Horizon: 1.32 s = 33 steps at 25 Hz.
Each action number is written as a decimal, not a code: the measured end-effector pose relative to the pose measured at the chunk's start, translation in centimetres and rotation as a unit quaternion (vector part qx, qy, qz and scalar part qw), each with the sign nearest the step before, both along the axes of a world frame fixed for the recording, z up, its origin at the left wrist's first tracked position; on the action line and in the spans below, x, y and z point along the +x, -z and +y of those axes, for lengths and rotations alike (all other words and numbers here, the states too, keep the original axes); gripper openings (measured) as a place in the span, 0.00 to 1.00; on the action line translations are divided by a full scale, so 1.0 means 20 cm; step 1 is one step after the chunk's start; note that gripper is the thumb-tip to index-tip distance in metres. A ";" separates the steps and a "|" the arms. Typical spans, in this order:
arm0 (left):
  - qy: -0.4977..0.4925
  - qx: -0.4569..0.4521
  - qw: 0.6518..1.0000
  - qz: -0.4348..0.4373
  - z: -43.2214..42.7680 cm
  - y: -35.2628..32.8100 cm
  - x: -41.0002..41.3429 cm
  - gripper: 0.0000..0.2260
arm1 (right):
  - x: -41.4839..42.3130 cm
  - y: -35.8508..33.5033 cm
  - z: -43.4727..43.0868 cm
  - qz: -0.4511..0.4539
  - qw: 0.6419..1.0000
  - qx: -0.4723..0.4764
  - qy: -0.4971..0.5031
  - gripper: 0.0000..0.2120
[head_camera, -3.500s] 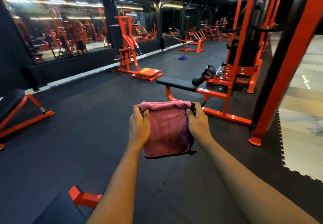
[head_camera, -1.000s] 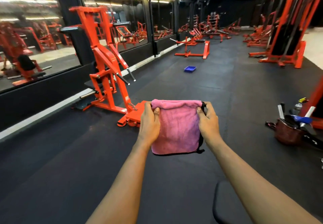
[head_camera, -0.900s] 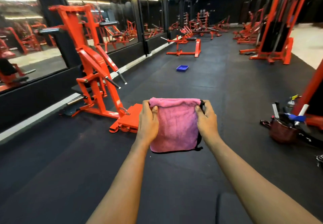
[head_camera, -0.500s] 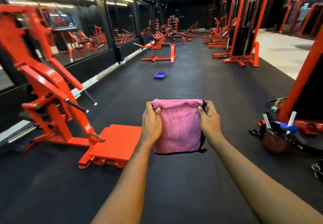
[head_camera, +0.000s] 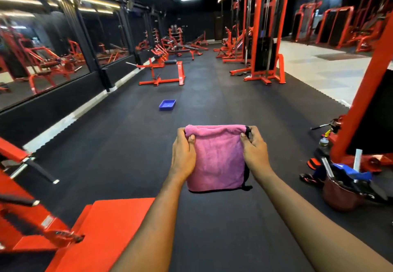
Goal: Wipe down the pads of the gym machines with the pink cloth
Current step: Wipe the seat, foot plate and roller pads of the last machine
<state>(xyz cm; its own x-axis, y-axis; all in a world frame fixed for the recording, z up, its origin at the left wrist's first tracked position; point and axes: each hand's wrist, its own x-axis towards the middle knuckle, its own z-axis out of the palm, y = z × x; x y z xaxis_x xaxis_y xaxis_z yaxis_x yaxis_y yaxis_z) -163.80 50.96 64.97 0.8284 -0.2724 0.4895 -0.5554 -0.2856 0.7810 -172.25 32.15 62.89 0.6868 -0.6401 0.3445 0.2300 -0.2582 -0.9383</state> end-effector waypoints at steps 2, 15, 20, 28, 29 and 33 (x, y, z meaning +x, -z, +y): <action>-0.001 0.003 1.000 0.003 -0.18 -0.01 0.34 0.03 | 0.36 -0.01 -0.19 0.009 1.000 -0.004 -0.005 0.04; -0.017 -0.017 0.999 0.025 -1.16 0.01 2.44 0.03 | 2.44 -0.01 -1.16 0.023 1.000 -0.009 -0.010 0.05; -0.004 -0.030 0.999 0.018 -1.55 -0.11 3.31 0.02 | 3.28 -0.13 -1.52 0.027 1.000 -0.010 0.012 0.04; 0.002 -0.014 1.000 0.008 -2.26 -0.01 4.53 0.02 | 4.50 -0.04 -2.24 0.020 1.000 -0.010 0.011 0.03; -0.005 -0.014 1.000 0.009 -2.36 -0.01 4.69 0.03 | 4.67 -0.04 -2.35 0.022 1.000 -0.010 0.007 0.03; -0.024 -0.024 0.999 0.013 -2.73 -0.10 5.26 0.04 | 5.29 -0.14 -2.73 0.016 1.000 -0.013 -0.011 0.04</action>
<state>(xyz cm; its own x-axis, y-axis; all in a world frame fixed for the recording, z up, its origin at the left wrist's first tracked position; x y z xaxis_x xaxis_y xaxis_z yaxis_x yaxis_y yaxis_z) -58.61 -3.72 66.98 0.8525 -0.2088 0.4793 -0.5214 -0.2722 0.8088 -66.41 -22.42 65.68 0.7111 -0.6161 0.3388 0.2055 -0.2787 -0.9381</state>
